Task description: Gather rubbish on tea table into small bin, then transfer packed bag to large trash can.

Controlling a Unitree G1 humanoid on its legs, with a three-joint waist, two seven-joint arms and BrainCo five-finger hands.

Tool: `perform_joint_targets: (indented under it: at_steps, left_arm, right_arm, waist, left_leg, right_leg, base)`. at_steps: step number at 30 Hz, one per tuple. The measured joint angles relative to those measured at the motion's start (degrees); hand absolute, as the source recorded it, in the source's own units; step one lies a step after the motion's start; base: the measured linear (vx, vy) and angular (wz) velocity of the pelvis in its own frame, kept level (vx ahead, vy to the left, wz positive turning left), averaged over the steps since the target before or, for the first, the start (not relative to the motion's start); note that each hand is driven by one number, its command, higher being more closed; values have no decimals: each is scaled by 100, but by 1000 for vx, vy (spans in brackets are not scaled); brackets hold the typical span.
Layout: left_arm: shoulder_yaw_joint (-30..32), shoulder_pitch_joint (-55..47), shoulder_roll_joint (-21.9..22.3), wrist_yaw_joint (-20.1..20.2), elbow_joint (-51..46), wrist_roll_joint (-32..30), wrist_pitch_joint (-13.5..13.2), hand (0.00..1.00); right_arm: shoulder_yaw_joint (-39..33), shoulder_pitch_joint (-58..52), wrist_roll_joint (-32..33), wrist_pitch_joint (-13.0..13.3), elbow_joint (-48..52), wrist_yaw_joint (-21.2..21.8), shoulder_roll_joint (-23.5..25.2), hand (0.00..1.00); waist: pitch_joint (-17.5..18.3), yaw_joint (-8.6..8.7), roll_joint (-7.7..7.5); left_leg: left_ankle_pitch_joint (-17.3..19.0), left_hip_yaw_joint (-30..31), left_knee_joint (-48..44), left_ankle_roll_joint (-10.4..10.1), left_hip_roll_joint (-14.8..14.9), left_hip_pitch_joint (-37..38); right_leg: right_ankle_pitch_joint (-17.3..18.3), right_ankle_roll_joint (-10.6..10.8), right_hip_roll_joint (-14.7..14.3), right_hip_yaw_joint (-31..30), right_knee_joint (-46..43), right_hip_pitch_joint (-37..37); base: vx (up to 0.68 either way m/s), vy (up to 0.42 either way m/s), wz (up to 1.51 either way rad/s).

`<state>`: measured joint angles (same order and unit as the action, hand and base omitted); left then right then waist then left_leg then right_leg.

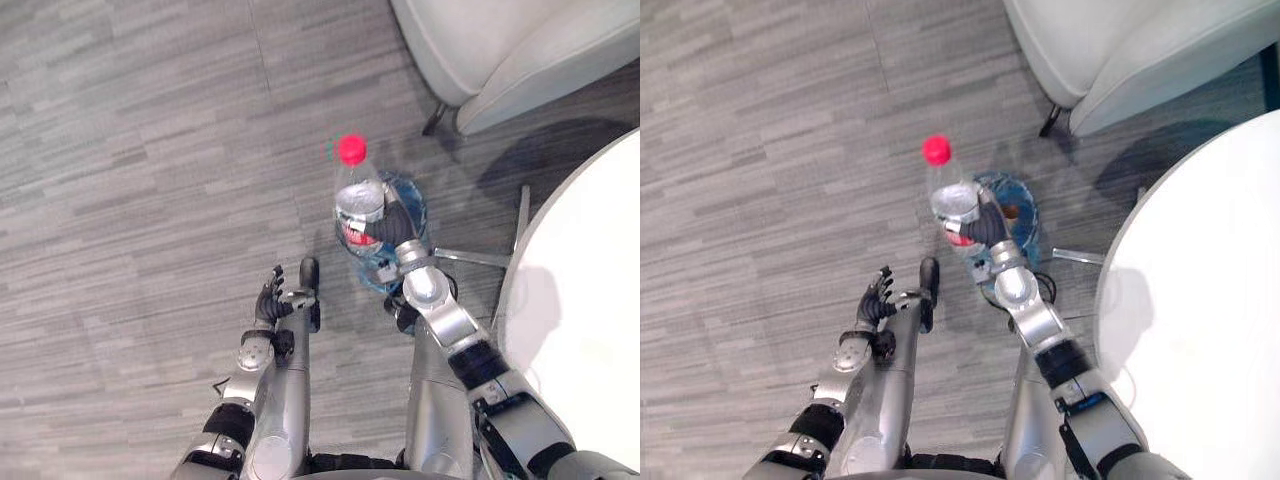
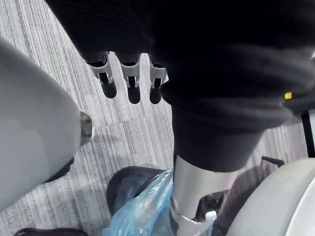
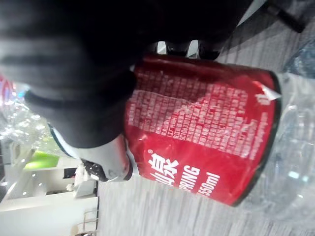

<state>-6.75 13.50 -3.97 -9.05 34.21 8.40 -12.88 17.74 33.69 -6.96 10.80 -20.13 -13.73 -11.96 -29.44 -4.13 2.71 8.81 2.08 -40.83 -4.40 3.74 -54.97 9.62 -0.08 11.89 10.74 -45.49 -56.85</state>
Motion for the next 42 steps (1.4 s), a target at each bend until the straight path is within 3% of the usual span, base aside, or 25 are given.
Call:
perform_joint_targets:
  at_steps: [5,12,18,19,31,42]
  left_arm:
    - [32,590,37,-112,-61,2,-9,0]
    - [69,806,37,-166,-336,109,-112,0]
    - [86,811,36,-238,-338,116,-121,0]
    - [89,810,38,-238,-337,116,-122,0]
    - [276,810,49,-235,-337,118,-144,0]
    - [280,807,50,-222,-338,117,-134,0]
  right_arm:
    - [-164,752,-54,-137,-676,-172,-200,100]
    - [-273,1125,-302,-268,-1390,-391,-294,100]
    - [-434,1203,-404,-389,-1525,-506,-317,100]
    - [-440,1211,-432,-388,-1534,-508,-291,0]
    - [-465,1190,-441,-374,-1612,-499,-218,0]
    - [-306,669,-826,-243,-573,-466,-194,0]
  waist:
    - [-38,-22,-11]
    - [-39,-23,-13]
    - [-39,-26,-13]
    - [-39,-29,-13]
    - [-37,-106,-15]
    - [-24,-87,-40]
  left_leg:
    - [-78,115,-232,-60,-15,-921]
    - [-182,195,-237,-141,-29,-1364]
    - [-250,252,-198,-214,3,-1565]
    - [-262,255,-188,-231,6,-1568]
    - [-320,310,-117,-253,8,-1573]
    - [-349,322,-150,-289,56,-1502]
  right_leg:
    - [5,0,13,16,-276,-894]
    - [61,85,22,31,-430,-1378]
    - [105,28,22,107,-533,-1603]
    - [101,20,21,109,-545,-1615]
    - [123,36,17,163,-538,-1632]
    - [99,-5,-44,167,-526,-1553]
  base:
    - [-19,-23,6]
    - [-13,-22,6]
    - [-6,-6,6]
    - [0,0,0]
    - [0,0,0]
    - [-7,8,-2]
